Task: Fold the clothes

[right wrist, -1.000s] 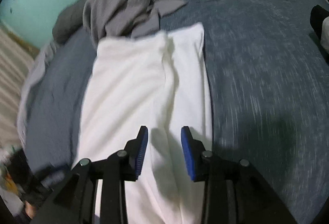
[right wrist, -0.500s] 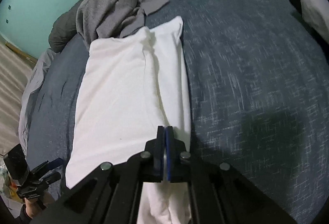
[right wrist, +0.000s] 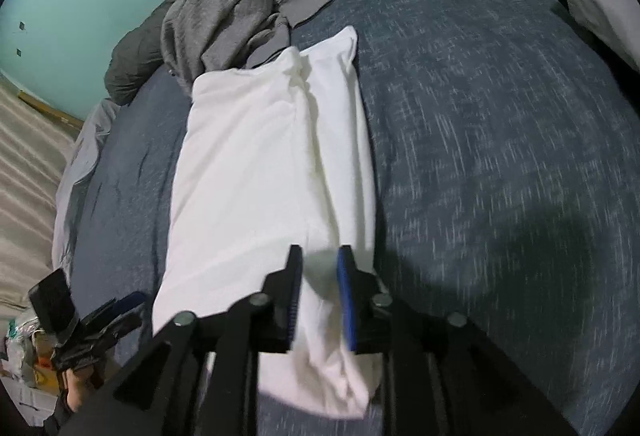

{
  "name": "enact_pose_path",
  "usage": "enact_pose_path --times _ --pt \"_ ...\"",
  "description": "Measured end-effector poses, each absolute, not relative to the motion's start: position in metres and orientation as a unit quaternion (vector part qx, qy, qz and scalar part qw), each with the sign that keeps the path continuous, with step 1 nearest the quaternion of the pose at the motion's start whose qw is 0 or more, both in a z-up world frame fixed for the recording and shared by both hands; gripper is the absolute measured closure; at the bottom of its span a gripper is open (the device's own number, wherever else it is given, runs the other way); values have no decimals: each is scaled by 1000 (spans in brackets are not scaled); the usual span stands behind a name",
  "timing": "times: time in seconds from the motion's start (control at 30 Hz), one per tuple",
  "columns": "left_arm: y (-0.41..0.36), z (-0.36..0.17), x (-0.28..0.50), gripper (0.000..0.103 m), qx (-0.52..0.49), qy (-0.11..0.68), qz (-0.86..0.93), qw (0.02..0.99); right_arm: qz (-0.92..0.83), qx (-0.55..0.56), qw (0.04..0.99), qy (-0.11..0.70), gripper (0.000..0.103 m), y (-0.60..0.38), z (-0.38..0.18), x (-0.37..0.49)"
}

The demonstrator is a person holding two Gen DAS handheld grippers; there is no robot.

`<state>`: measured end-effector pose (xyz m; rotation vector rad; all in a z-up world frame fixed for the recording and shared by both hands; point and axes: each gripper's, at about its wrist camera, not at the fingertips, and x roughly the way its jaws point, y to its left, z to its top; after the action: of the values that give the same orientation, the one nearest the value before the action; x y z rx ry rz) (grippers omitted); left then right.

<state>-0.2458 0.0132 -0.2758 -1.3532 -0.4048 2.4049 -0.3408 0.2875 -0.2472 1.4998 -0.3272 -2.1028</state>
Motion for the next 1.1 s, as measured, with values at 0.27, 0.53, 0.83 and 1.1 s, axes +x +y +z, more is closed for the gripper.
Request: enact_pose_path --times 0.27,0.53,0.83,1.1 --pt "15 -276 -245 38 -479 -139 849 177 -775 562 267 -107 80 285 -258 -319" --pt "15 -276 -245 38 -479 -138 848 178 -785 547 274 -100 100 293 -247 -314" --pt "16 -276 -246 38 -481 -137 847 178 -768 577 252 -115 100 299 -262 -326" --pt "15 -278 -249 38 -486 -147 842 184 -765 577 255 -128 81 310 -255 -304"
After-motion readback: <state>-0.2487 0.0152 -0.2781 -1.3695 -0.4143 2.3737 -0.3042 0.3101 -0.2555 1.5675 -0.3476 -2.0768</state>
